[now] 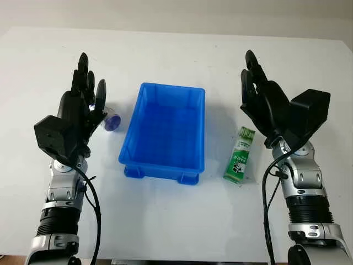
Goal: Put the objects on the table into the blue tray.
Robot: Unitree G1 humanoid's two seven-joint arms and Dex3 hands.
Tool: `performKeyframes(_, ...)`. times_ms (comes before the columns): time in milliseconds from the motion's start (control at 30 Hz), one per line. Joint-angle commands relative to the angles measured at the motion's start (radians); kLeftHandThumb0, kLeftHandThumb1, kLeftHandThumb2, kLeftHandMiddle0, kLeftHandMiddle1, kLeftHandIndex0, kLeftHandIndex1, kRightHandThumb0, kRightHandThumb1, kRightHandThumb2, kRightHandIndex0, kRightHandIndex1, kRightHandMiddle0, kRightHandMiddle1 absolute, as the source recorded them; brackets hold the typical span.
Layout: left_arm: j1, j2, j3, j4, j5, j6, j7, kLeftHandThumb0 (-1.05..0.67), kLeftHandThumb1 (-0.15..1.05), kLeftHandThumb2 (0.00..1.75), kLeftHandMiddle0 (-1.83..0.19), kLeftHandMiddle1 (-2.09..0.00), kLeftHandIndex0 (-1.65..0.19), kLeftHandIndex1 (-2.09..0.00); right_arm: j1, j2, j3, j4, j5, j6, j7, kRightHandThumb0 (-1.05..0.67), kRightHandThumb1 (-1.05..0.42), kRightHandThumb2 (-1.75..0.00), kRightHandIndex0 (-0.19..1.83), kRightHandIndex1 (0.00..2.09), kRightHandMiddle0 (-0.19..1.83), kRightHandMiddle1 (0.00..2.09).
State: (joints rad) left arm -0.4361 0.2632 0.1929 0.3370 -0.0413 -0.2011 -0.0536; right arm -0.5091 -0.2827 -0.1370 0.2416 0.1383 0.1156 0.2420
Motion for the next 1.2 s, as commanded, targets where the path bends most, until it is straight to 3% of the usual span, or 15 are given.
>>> performKeyframes(0, 0.025, -0.006, -0.003, -0.027, -0.002, 0.005, 0.001, -0.71, 1.05, 0.56, 0.03, -0.06, 0.06, -0.06, 0.016, -0.007, -0.003, -0.027, 0.001, 0.010, 0.002, -0.74, -1.05, -0.74, -0.19, 0.00, -0.19, 0.00)
performKeyframes(333, 0.013, -0.005, -0.004, -0.015, 0.002, 0.017, 0.005, -0.70, 1.05, 0.56, 0.04, -0.05, 0.06, -0.05, -0.016, -0.020, -0.008, -0.001, 0.011, 0.018, 0.044, -0.72, -1.05, -0.73, -0.19, 0.00, -0.19, 0.00)
performKeyframes(433, 0.005, -0.003, -0.002, 0.000, 0.000, 0.012, 0.002, -0.70, 1.05, 0.57, 0.04, -0.05, 0.06, -0.05, -0.033, -0.035, -0.029, -0.012, 0.035, 0.016, 0.066, -0.71, -1.05, -0.63, -0.19, 0.00, -0.19, 0.00)
performKeyframes(467, 0.003, 0.000, -0.002, 0.003, 0.002, 0.009, 0.003, -0.70, 1.05, 0.57, 0.04, -0.05, 0.06, -0.05, -0.042, -0.069, -0.027, -0.021, 0.031, -0.002, 0.100, -0.70, -1.05, -0.59, -0.19, 0.00, -0.19, 0.00)
performKeyframes(567, -0.003, 0.004, 0.000, 0.003, 0.003, 0.009, 0.004, -0.69, 1.05, 0.58, 0.04, -0.05, 0.06, -0.05, -0.071, -0.184, -0.011, -0.080, 0.010, 0.027, 0.200, -0.57, -1.01, -0.18, -0.06, 0.07, -0.05, 0.08)
performKeyframes(667, -0.007, 0.007, 0.001, 0.012, 0.003, 0.002, 0.004, -0.69, 1.05, 0.59, 0.04, -0.05, 0.06, -0.05, -0.078, -0.305, 0.027, -0.156, -0.063, 0.033, 0.272, -0.45, -0.92, -0.06, 0.08, 0.14, 0.07, 0.15)
performKeyframes(800, -0.011, 0.009, 0.002, 0.026, 0.006, -0.011, 0.005, -0.69, 1.05, 0.59, 0.03, -0.06, 0.05, -0.06, -0.065, -0.463, 0.076, -0.215, -0.229, -0.125, 0.328, -0.45, -0.76, -0.04, 0.30, 0.21, 0.31, 0.19)
performKeyframes(967, -0.022, 0.011, 0.001, 0.041, 0.010, -0.024, 0.003, -0.70, 1.05, 0.58, 0.01, -0.06, 0.04, -0.06, -0.030, -0.618, 0.123, -0.255, -0.380, -0.302, 0.411, -0.42, -0.72, -0.05, 0.37, 0.16, 0.43, 0.10)
performKeyframes(1167, -0.034, 0.010, -0.001, 0.057, 0.003, -0.042, -0.009, -0.69, 1.05, 0.58, 0.02, -0.06, 0.04, -0.06, 0.010, -0.697, 0.156, -0.242, -0.477, -0.496, 0.428, -0.34, -0.74, -0.06, 0.39, 0.12, 0.43, 0.07)
